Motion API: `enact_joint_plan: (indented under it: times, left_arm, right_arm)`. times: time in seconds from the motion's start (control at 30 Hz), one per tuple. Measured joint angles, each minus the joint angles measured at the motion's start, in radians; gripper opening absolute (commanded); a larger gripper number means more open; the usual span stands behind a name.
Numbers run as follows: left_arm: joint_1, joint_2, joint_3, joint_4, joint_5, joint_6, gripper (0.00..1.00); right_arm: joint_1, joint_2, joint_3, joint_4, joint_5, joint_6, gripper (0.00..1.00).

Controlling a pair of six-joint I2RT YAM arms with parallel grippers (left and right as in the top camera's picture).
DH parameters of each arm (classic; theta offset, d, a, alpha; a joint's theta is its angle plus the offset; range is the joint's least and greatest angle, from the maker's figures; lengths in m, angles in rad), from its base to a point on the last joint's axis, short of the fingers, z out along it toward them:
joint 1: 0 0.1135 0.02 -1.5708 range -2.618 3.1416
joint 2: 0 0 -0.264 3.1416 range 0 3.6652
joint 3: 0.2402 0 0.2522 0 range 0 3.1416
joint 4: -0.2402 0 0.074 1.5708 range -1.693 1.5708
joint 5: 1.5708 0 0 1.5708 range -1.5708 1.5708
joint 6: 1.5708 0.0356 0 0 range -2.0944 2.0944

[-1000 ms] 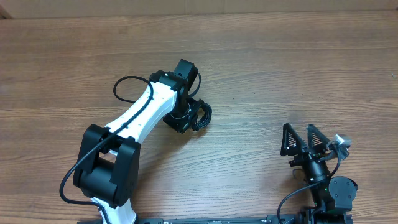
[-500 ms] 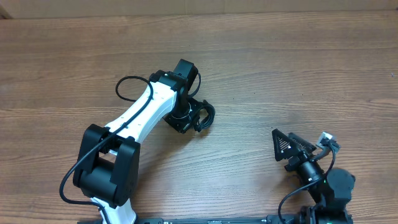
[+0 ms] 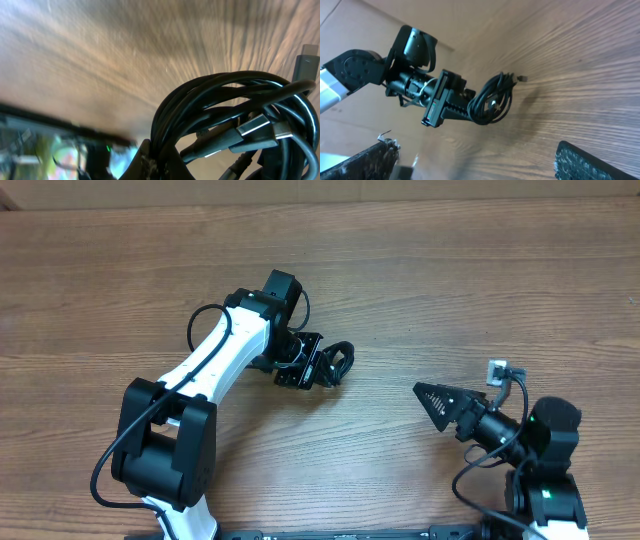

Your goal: Untangle cables

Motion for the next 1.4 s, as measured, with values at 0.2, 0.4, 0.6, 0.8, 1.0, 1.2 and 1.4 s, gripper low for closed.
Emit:
enact_joint_plan:
  times: [0.2, 0.4, 0.6, 0.8, 1.0, 1.2, 1.4]
  left_arm:
    - [0.000, 0.000, 0.000, 0.003, 0.098, -0.082, 0.04]
    - [0.000, 0.000, 0.000, 0.002, 0.128, -0.111, 0.04]
    - [0.000, 0.000, 0.000, -0.009, 0.140, -0.122, 0.04]
    - [0.000, 0.000, 0.000, -0.050, 0.144, -0.122, 0.04]
    - [0.000, 0.000, 0.000, -0.050, 0.156, -0.122, 0.04]
    - [-0.001, 0.000, 0.000, -0.050, 0.160, -0.123, 0.04]
    - [-0.007, 0.000, 0.000, -0.050, 0.167, -0.123, 0.05]
  right_arm:
    - [0.009, 0.178, 0.000, 0.166, -0.052, 0.024, 0.85]
    - [0.150, 0.353, 0.000, 0.330, -0.075, 0.014, 0.81]
    - [0.314, 0.493, 0.001, 0.504, -0.016, -0.003, 0.76]
    - [0.417, 0.582, 0.001, 0.652, 0.093, -0.014, 0.67]
    - [0.485, 0.615, 0.001, 0.702, 0.211, -0.017, 0.55]
    - [0.546, 0.617, 0.001, 0.705, 0.296, -0.017, 0.49]
    - [0.594, 0.618, 0.001, 0.702, 0.397, -0.022, 0.23]
